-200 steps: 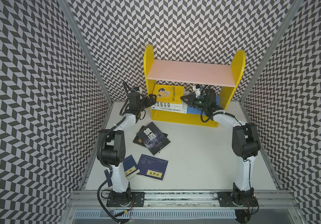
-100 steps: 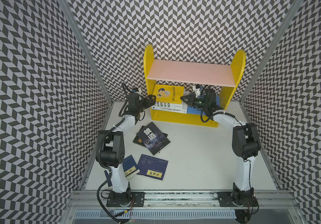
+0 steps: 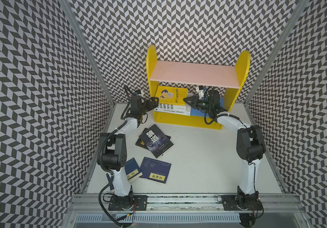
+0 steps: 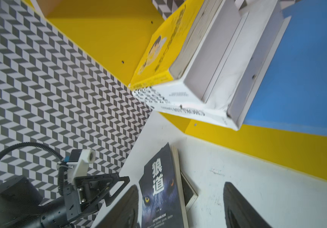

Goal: Stacking books/files
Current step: Place the book at the bookshelf.

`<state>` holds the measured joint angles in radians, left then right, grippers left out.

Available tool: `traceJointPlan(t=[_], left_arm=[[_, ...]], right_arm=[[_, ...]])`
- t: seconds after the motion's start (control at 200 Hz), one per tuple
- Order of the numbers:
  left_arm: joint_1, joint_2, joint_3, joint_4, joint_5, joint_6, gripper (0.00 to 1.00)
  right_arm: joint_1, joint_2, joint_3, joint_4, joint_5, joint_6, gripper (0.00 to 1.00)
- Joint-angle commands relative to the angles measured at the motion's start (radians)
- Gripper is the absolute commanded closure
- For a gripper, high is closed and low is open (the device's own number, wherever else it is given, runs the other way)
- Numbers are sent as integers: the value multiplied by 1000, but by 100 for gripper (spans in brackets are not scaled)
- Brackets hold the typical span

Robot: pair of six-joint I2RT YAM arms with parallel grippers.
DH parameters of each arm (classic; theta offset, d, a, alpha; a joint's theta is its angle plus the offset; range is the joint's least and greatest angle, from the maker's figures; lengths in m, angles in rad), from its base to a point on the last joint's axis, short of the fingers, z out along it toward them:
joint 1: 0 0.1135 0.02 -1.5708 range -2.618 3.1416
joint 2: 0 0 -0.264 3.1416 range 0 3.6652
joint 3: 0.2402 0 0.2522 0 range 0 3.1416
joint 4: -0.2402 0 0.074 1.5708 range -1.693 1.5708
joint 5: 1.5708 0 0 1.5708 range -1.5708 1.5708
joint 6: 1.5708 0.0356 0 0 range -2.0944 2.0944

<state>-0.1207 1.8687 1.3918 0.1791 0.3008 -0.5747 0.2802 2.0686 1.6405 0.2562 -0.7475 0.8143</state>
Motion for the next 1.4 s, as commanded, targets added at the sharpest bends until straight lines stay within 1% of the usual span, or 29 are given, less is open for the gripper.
traceJointPlan(t=[0.0, 0.11, 0.225, 0.421, 0.566, 0.716, 0.846, 0.947, 1.002, 1.092, 1.172, 1.272, 1.392], left_arm=[[5, -40, -18, 25, 21, -12, 0], [5, -48, -29, 36, 23, -21, 0], [6, -52, -30, 31, 18, -16, 0], [1, -51, -30, 20, 3, -7, 0], [1, -54, -34, 22, 0, -7, 0], [1, -58, -33, 28, 2, -10, 0], [1, -72, -40, 67, 36, -5, 0], [1, -117, -85, 159, 69, 6, 0], [-1, -151, -120, 211, 85, 15, 0], [-8, -213, -185, 285, 98, 36, 0], [-16, -269, -231, 309, 101, 56, 0], [-22, -332, -265, 255, 86, 73, 0], [-25, -399, -291, 92, -2, 56, 0]], right_arm=[[13, -64, 6, 40, 23, -41, 74], [16, -52, 40, 3, 32, -57, 72], [17, -67, 38, -17, 75, -74, 63], [15, -117, 7, -2, 177, -69, 60], [13, -143, -14, 5, 216, -68, 61], [14, -141, -19, 20, 191, -65, 64], [13, -143, -21, 41, 162, -77, 63], [13, -166, -39, 41, 172, -102, 60], [13, -192, -74, 64, 191, -114, 55], [14, -241, -141, 113, 216, -138, 44], [12, -273, -180, 145, 234, -150, 41], [7, -300, -205, 158, 228, -160, 40], [8, -329, -235, 150, 218, -175, 39]])
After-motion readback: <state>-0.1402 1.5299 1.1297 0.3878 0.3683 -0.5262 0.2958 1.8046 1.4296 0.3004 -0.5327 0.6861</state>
